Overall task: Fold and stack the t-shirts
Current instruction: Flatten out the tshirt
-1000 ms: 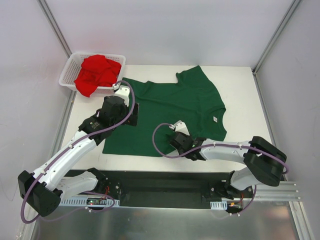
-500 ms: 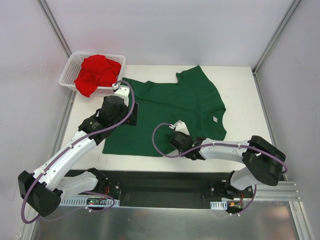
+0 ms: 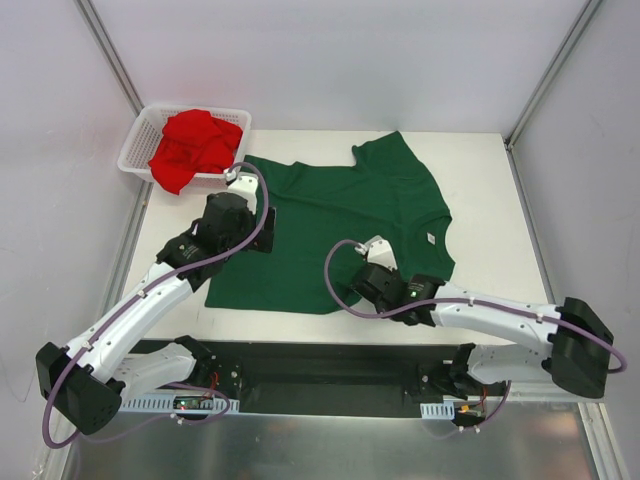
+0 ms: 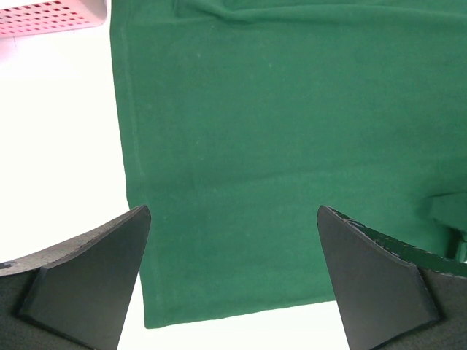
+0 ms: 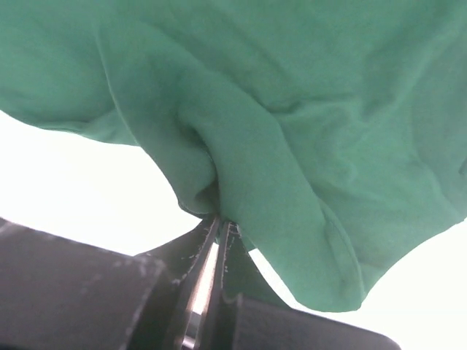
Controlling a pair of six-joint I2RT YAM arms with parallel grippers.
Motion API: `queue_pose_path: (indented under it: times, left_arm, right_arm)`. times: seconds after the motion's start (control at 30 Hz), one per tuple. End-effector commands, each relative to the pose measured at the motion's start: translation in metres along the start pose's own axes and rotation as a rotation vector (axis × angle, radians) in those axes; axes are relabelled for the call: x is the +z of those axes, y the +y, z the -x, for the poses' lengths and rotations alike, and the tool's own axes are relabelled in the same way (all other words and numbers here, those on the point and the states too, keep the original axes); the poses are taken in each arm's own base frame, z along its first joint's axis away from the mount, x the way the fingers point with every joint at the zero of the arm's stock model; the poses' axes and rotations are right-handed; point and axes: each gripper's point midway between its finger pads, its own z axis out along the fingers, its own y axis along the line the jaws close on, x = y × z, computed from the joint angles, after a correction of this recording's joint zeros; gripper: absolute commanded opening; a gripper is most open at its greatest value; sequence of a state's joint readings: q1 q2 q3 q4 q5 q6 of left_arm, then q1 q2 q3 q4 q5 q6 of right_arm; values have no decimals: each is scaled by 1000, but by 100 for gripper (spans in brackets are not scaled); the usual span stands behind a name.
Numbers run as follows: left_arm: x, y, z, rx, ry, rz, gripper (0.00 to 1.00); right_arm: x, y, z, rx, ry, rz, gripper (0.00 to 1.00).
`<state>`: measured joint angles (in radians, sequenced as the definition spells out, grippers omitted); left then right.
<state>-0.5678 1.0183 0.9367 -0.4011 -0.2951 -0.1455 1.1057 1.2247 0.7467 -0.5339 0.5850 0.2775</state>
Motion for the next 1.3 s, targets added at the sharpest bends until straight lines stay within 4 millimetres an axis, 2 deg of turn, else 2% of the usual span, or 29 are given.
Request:
queue_pose_path:
  times: [0.0,0.23,0.4,0.57,0.77,0.8,0.83,0.87,0.97,1.1,1.27]
  left_arm:
    - [-4,-1,8,-33,-37,-16,99]
    - [-7,-1,9,-33,-46,-23,99]
    - [-6,-3,9,-25,-43,-29,99]
    - [-3,-5,9,-28,-33,-34,99]
    - [-1,-9,9,-31,-22,-49,99]
    - [-1,-9,10,-34,-23,-51,99]
    - [-1,-10,10,-32,-21,-55,99]
    - [-1,-10,9,-34,-20,-55,99]
    - [-1,-10,9,-30,-18,-56,99]
    - [-1,-11,8,-33,-18,-58,99]
    - [3,-13,6,-32,-2,-66,99]
  right_arm:
    - [-27,-17,13,35,-32,-34,1]
    - [-46,-26,4,14,-8,-53,1]
    - [-66,-30,-4,64,2,-48,1]
    - [-89,-40,-22,95,12,-46,1]
    - [-105,-55,-43,106,46,-74,3]
    - [-108,-63,-48,89,57,-94,11]
    - [-109,-65,-50,89,61,-97,28]
    - [-112,-65,-52,98,57,-95,53]
    - [-118,-72,-55,100,50,-100,71]
    - [-122,-78,-53,97,29,-120,77]
    - [-120,-76,-36,65,-31,-186,87]
